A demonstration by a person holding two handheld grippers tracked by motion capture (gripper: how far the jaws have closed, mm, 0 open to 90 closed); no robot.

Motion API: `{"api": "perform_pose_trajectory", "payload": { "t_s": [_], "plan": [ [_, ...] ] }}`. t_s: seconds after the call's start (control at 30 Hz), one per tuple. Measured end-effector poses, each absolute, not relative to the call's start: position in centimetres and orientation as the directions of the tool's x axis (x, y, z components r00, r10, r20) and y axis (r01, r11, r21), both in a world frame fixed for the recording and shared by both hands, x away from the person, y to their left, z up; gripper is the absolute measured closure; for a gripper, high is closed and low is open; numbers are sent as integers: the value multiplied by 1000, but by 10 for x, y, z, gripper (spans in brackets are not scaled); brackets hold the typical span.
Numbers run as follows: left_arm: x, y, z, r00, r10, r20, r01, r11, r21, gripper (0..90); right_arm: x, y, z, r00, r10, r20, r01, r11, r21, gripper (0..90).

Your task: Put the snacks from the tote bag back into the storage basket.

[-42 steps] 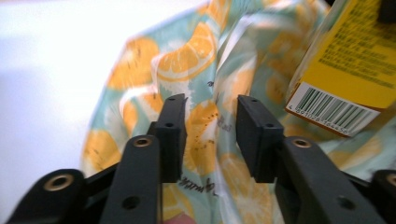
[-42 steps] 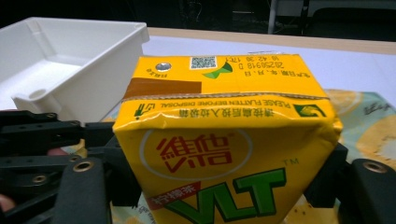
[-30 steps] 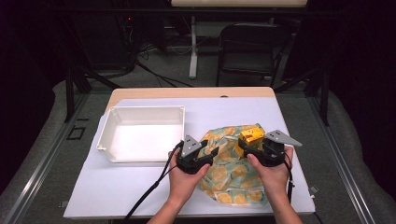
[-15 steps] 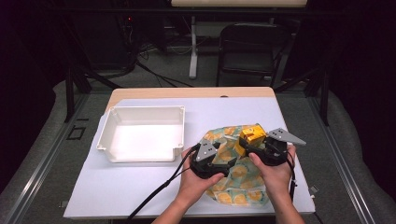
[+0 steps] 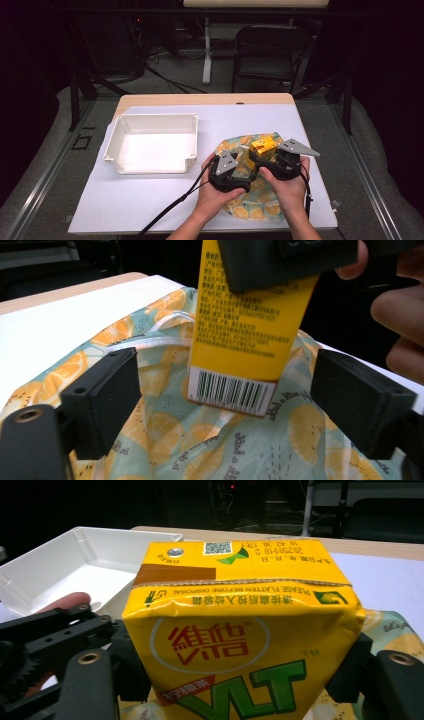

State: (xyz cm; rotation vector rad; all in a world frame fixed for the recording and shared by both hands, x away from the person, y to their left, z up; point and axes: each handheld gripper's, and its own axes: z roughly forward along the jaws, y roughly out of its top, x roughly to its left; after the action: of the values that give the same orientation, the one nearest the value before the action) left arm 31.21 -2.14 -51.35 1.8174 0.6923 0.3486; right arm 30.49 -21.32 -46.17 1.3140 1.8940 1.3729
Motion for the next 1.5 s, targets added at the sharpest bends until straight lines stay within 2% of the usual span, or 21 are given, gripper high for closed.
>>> {"api": "perform_pose_trajectory", "payload": {
  "t_s": [0.3,0.63,0.73,0.93,1.17,1.5],
  "plan": [
    [313,-21,-515,804,584,-111,288,-220,932,193,301,-203,-460,-464,870,168,425,52,904,299],
    [312,-22,-514,797,595,-104,272,-200,941,255,297,-194,-460,-489,854,179,431,58,901,299],
    [311,-22,-514,797,595,-103,270,-199,942,317,296,-193,-459,-503,845,182,434,65,898,298],
    [312,-22,-514,796,596,-110,272,-189,943,319,295,-190,-459,-510,840,186,437,66,897,299],
    [315,-19,-513,816,561,-143,290,-181,940,410,295,-189,-459,-521,829,203,447,62,892,297],
    [314,-15,-511,834,537,-127,270,-196,943,486,298,-191,-460,-541,806,238,453,40,891,287]
  ]
}}
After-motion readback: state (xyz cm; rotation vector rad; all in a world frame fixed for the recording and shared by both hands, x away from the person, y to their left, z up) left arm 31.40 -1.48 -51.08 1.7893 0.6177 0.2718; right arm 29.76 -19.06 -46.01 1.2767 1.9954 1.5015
